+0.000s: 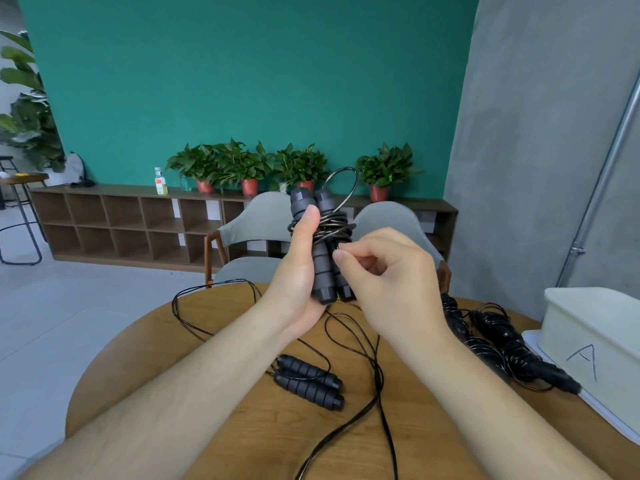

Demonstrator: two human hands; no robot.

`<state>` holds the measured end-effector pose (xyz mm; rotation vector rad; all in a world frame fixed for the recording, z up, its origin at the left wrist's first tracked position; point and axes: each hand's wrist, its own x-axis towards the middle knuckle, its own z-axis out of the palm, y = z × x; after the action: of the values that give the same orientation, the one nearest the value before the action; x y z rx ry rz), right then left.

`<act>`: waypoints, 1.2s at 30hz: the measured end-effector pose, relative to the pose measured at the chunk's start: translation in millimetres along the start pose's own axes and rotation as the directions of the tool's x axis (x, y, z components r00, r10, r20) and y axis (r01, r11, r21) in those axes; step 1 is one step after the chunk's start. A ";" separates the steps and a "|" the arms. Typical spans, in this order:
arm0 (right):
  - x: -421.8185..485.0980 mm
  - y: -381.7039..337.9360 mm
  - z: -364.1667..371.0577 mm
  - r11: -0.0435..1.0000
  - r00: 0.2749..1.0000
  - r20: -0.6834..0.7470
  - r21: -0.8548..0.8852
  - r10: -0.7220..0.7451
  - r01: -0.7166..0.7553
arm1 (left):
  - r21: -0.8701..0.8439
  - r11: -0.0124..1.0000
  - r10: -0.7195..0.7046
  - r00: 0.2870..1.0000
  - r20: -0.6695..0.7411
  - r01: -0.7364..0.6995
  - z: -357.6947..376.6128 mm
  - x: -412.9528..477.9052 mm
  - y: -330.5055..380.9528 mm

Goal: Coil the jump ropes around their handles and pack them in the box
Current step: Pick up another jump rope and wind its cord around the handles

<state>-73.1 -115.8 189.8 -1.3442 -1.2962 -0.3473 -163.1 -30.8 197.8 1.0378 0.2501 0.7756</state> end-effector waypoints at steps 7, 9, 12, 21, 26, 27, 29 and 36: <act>-7.6 11.2 15.7 0.931 0.974 -0.087 -0.324 -0.209 0.170 | 0.056 0.998 0.003 1.000 -0.015 -0.002 0.1 0.3 -13.7; -9.3 14.7 17.2 0.896 0.961 -0.079 -0.389 -0.266 0.216 | 0.086 0.996 0.010 1.000 -0.017 -0.009 -3.7 1.8 -17.8; -13.6 17.2 15.8 0.887 0.949 0.035 -0.345 -0.313 0.306 | 0.083 0.997 0.000 1.000 -0.018 0.001 -9.3 3.2 -13.9; -21.5 24.1 23.5 0.900 0.961 -0.099 -0.386 -0.258 0.202 | 0.163 0.987 -0.003 1.000 0.005 0.002 -10.7 5.4 -28.5; -16.5 22.7 32.7 0.919 0.966 -0.196 -0.384 -0.171 0.085 | 0.251 0.967 0.035 0.999 0.000 -0.033 -9.1 9.4 -26.1; -17.3 23.2 35.1 0.933 0.968 -0.207 -0.355 -0.140 0.059 | 0.263 0.964 0.045 0.999 -0.003 -0.043 -10.9 11.0 -25.9; -19.5 22.6 37.3 0.961 0.975 -0.202 -0.276 -0.091 0.032 | 0.263 0.964 0.043 0.999 0.008 -0.043 -15.1 12.4 -26.3; -51.8 43.9 34.5 0.986 0.985 0.174 -0.166 0.018 0.011 | 0.017 0.998 -0.057 0.998 -0.019 0.057 -49.9 6.3 -52.9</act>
<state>-71.4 -98.2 115.7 -1.5453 -1.4350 -0.3469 -160.9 -7.3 128.7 1.0365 0.3018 0.7327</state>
